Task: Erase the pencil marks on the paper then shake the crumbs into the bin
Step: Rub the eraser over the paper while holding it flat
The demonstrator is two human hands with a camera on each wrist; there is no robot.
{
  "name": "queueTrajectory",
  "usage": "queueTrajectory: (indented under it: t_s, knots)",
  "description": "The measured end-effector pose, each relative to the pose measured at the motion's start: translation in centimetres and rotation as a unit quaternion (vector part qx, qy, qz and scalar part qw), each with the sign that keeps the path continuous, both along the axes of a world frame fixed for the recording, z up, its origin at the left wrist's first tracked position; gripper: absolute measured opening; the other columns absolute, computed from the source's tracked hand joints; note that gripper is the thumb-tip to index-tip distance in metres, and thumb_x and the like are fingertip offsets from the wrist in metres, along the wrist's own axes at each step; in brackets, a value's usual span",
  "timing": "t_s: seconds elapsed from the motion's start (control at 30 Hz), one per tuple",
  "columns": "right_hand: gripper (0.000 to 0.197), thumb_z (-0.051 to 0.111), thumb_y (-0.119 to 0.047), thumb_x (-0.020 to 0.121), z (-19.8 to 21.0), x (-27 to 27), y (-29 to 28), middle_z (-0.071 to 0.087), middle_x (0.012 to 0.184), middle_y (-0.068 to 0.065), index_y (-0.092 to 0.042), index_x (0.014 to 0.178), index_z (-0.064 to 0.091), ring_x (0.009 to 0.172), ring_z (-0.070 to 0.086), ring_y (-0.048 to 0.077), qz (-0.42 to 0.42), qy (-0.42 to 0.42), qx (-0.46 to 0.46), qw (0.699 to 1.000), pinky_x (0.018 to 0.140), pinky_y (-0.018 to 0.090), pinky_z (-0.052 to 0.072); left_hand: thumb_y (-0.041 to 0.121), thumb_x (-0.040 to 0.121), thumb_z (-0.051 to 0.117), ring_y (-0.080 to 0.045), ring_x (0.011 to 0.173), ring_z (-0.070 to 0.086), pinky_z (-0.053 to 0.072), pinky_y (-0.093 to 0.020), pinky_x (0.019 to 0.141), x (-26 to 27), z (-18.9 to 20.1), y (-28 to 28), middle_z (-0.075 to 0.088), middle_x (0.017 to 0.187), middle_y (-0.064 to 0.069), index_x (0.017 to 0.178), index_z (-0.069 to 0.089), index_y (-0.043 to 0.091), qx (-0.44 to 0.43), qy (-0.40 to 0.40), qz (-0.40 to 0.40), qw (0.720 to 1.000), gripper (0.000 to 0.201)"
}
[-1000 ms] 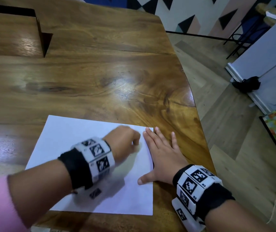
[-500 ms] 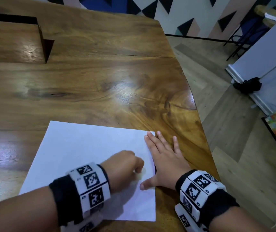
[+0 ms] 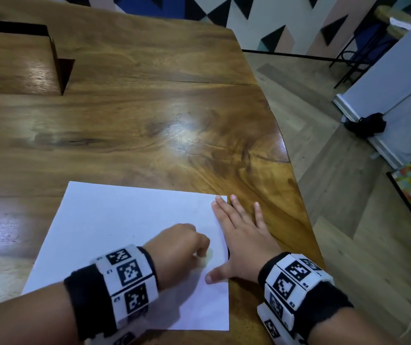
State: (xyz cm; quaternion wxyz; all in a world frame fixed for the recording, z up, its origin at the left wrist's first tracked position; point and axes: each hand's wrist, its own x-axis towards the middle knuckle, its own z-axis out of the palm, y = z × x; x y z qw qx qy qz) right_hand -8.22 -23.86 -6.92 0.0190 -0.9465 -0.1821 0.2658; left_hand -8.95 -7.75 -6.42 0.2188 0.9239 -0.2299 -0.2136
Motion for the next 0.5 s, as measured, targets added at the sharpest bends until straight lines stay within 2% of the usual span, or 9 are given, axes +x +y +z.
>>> queueTrajectory:
  t_s: [0.1,0.2,0.23,0.33,0.4,0.5]
  knots:
    - [0.135,0.063,-0.077,0.058,0.0,0.0,0.0,-0.032,0.152,-0.012,-0.022,0.147,-0.022,0.135,-0.038,0.011,0.0,0.003,-0.002,1.0,0.109,0.049,-0.025,0.018,0.081,0.056,-0.024,0.092,0.056,0.033,-0.023,0.071,2.2,-0.2,0.5,0.052,0.087,-0.004,0.092,0.064,0.017,0.017,-0.013,0.019,1.0,0.013]
    - [0.135,0.063,-0.077,0.058,0.1,0.0,0.0,-0.033,0.152,-0.013,-0.022,0.147,-0.023,0.134,-0.039,0.01,-0.001,0.005,-0.004,1.0,0.11,0.05,-0.024,0.015,0.08,0.06,-0.026,0.092,0.057,0.036,-0.024,0.071,5.3,0.0,0.9,0.059,0.089,-0.007,0.091,0.064,0.014,0.012,-0.047,0.12,0.992,0.012]
    - [0.135,0.063,-0.077,0.058,0.2,0.0,0.0,-0.032,0.152,-0.013,-0.022,0.147,-0.023,0.134,-0.04,0.01,-0.001,0.005,-0.005,1.0,0.11,0.05,-0.024,0.014,0.08,0.061,-0.026,0.092,0.057,0.038,-0.024,0.073,5.5,0.1,0.7,0.06,0.091,-0.008,0.091,0.064,0.014,0.013,-0.051,0.131,0.99,0.011]
    - [0.135,0.063,-0.077,0.058,0.1,0.0,0.0,-0.031,0.153,-0.012,-0.022,0.148,-0.021,0.135,-0.038,0.011,-0.003,0.004,-0.001,1.0,0.109,0.05,-0.025,0.01,0.08,0.053,-0.027,0.091,0.056,0.039,-0.028,0.075,3.0,0.1,-0.2,0.059,0.095,-0.009,0.09,0.063,0.014,0.017,-0.03,0.051,0.998,0.014]
    - [0.135,0.064,-0.076,0.058,0.1,0.1,0.0,-0.031,0.153,-0.012,-0.022,0.148,-0.021,0.135,-0.038,0.011,-0.004,0.004,0.003,1.0,0.109,0.05,-0.024,0.012,0.081,0.052,-0.026,0.091,0.055,0.04,-0.03,0.076,0.4,-0.1,-0.6,0.051,0.089,-0.004,0.091,0.061,0.015,0.022,-0.005,-0.016,1.0,0.014]
    - [0.136,0.065,-0.076,0.057,0.0,0.1,-0.2,-0.031,0.152,-0.013,-0.024,0.147,-0.022,0.135,-0.038,0.011,-0.005,0.008,0.007,1.0,0.109,0.05,-0.024,0.015,0.083,0.05,-0.026,0.09,0.056,0.045,-0.034,0.079,-0.4,-0.3,-0.3,0.048,0.09,-0.003,0.092,0.059,0.017,0.032,0.008,-0.023,0.999,0.012]
